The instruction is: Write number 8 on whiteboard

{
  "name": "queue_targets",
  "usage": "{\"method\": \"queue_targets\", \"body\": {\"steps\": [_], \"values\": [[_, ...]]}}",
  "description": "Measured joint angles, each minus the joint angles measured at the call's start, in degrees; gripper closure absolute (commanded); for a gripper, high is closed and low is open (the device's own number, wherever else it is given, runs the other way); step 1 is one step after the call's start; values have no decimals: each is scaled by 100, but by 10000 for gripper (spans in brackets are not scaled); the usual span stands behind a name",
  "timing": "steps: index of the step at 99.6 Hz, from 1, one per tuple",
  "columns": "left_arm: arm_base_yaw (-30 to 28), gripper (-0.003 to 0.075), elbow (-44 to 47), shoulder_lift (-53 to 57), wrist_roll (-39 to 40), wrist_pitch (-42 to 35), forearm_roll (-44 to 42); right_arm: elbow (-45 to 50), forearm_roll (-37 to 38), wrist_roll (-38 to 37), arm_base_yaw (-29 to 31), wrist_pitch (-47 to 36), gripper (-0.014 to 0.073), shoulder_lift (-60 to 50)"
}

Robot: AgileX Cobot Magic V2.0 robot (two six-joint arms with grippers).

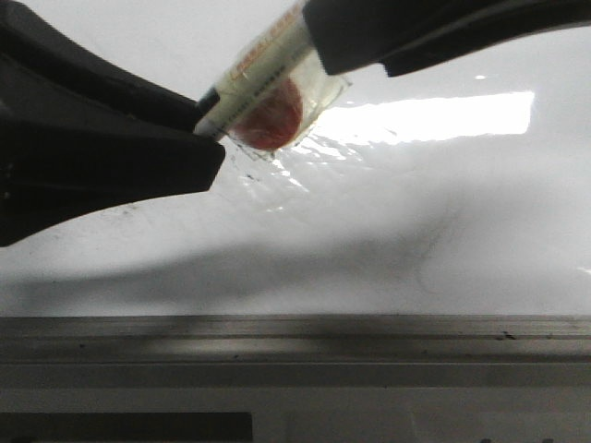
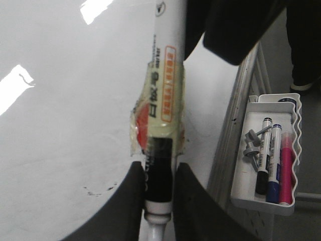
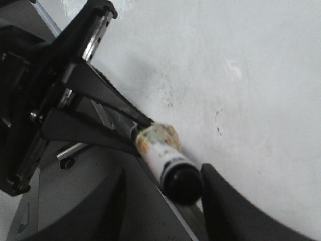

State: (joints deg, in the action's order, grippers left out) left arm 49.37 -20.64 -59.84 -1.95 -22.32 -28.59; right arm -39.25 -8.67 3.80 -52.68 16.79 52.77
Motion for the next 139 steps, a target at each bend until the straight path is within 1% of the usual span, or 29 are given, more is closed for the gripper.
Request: {"method": "queue_targets", "body": {"steps": [14,19,26,36,39,41,42,43,48,53,55,56,57,61,67,74,85,90,102,111,121,139], "values": [[0,741,0,0,0,0,-59,-142,0,11,-34,-152,306,178],[0,741,0,0,0,0,-64,-166,0,11,-34,-179,333,249],[0,741,0,0,0,0,-73,-166,0,11,-34,-179,422,328],[0,738,0,0,0,0,-73,-166,-25,11,-34,-179,616,397],[0,723,0,-11,0,14,-77,-178,-57,11,-34,-192,664,397],[0,713,0,-11,-19,28,-100,-176,-87,11,-58,-192,662,397],[0,692,0,-11,-25,28,-95,-179,-101,11,-59,-192,661,397],[0,692,0,-11,-26,28,-106,-190,-121,11,-71,-192,659,397],[0,623,0,-21,-51,28,-111,-189,-154,11,-91,-192,657,397],[0,528,0,-35,-51,28,-111,-189,-170,11,-91,-192,657,397],[0,504,0,-33,-51,28,-111,-189,-170,11,-91,-192,657,397],[0,470,0,-33,-51,28,-111,-189,-170,11,-91,-192,657,397],[0,470,0,-33,-51,28,-95,-189,-149,11,-91,-182,657,397],[0,405,0,-33,-51,28,-89,-189,-123,11,-91,-181,657,400],[0,368,0,-33,-41,28,-32,-189,-75,11,-55,-181,657,400],[0,365,0,-12,-3,70,84,-189,-50,11,-54,-181,657,400],[0,365,0,219,195,361,370,-189,-50,11,-46,-181,657,400],[0,365,0,461,382,589,568,-189,-50,-15,-46,-181,657,400],[0,366,0,1394,525,1256,1139,-261,-50,-141,34,-79,657,400],[-37,366,0,2024,551,1675,1333,-439,-50,-178,246,60,657,409],[-159,366,0,2601,562,1922,1407,-715,-50,-201,572,231,657,409],[-453,366,0,2874,562,2152,1786,-1361,-50,-201,1111,639,657,423]]}}
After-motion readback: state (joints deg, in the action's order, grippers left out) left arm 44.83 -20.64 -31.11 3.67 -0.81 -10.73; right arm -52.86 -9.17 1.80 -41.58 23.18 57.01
